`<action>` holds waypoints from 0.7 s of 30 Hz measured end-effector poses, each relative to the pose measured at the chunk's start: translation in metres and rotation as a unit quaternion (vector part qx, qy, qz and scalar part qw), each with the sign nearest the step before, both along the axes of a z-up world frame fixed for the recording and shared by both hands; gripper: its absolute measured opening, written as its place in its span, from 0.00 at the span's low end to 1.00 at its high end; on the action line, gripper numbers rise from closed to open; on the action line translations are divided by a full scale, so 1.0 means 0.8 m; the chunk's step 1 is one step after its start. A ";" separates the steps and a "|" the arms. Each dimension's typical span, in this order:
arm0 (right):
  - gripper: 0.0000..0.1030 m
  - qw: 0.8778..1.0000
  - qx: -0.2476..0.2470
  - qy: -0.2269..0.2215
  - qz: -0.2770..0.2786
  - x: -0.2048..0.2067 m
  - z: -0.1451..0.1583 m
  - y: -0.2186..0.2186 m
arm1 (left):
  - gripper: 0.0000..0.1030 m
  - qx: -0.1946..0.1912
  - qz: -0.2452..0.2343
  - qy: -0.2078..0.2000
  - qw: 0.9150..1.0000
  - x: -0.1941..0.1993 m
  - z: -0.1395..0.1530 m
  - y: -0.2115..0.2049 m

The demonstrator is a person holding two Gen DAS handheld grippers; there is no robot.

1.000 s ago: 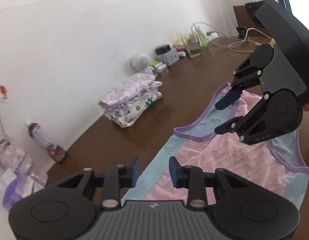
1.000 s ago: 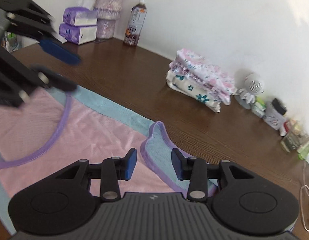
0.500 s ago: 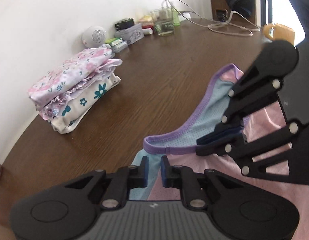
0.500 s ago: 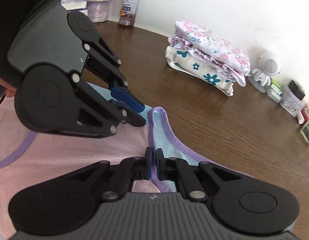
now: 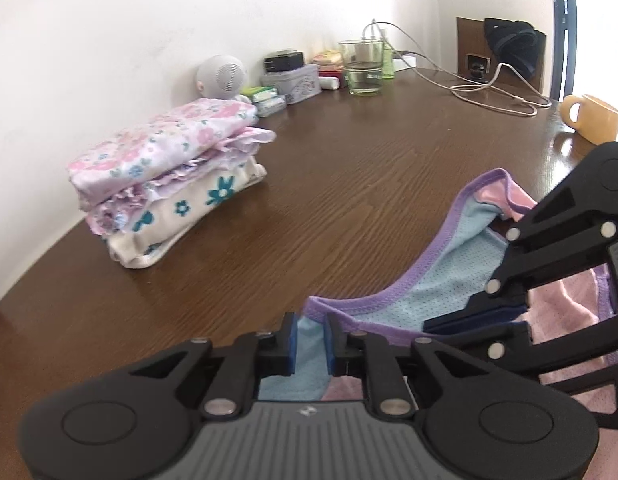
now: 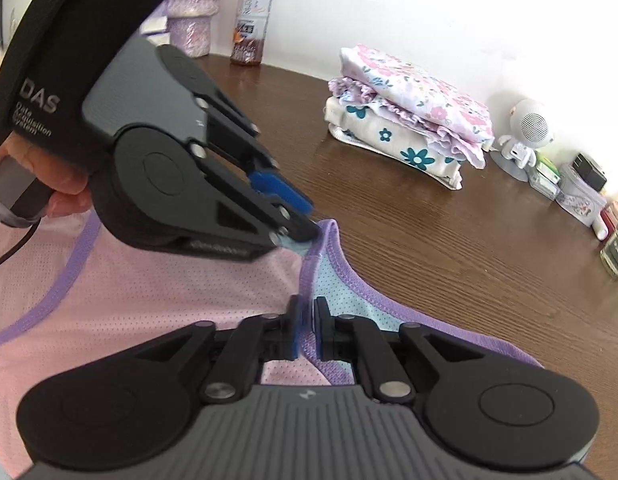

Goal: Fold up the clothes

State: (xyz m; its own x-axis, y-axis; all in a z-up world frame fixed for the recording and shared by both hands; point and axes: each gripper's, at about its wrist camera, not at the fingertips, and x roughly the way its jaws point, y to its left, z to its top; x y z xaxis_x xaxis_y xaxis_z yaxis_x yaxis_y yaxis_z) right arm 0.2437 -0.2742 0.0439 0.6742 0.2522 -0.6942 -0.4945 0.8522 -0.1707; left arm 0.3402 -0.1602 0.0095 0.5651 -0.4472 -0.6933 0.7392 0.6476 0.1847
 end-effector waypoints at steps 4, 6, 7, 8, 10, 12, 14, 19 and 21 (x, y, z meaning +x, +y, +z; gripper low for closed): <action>0.11 1.000 0.019 -0.012 -0.008 -0.015 0.013 -0.008 | 0.14 -0.008 0.013 -0.009 1.000 -0.012 0.012 0.031; 0.13 0.999 0.036 -0.005 0.001 -0.029 0.019 -0.011 | 0.13 -0.012 0.014 0.003 1.000 -0.019 0.014 0.047; 0.17 0.999 0.044 -0.001 0.006 -0.036 0.022 -0.012 | 0.13 -0.011 0.012 0.010 1.000 -0.021 0.013 0.052; 0.20 0.999 0.051 0.007 0.014 -0.044 0.022 -0.010 | 0.13 -0.007 0.011 0.014 1.000 -0.022 0.009 0.054; 0.31 0.999 0.049 0.016 0.017 -0.057 0.016 -0.006 | 0.11 0.006 0.015 0.012 1.000 -0.024 0.002 0.055; 0.32 0.999 0.045 0.023 0.017 -0.070 0.009 -0.003 | 0.11 0.004 0.019 0.004 1.000 -0.024 -0.002 0.055; 0.32 0.999 0.040 0.030 0.017 -0.084 0.002 0.001 | 0.11 0.002 0.026 -0.001 1.000 -0.021 -0.004 0.056; 0.34 0.997 0.058 0.044 -0.004 -0.110 -0.002 -0.011 | 0.12 -0.003 0.026 -0.012 1.000 -0.023 0.006 0.047; 0.34 0.997 0.061 0.041 -0.020 -0.112 0.001 -0.018 | 0.13 -0.012 0.010 -0.011 1.000 -0.028 0.012 0.037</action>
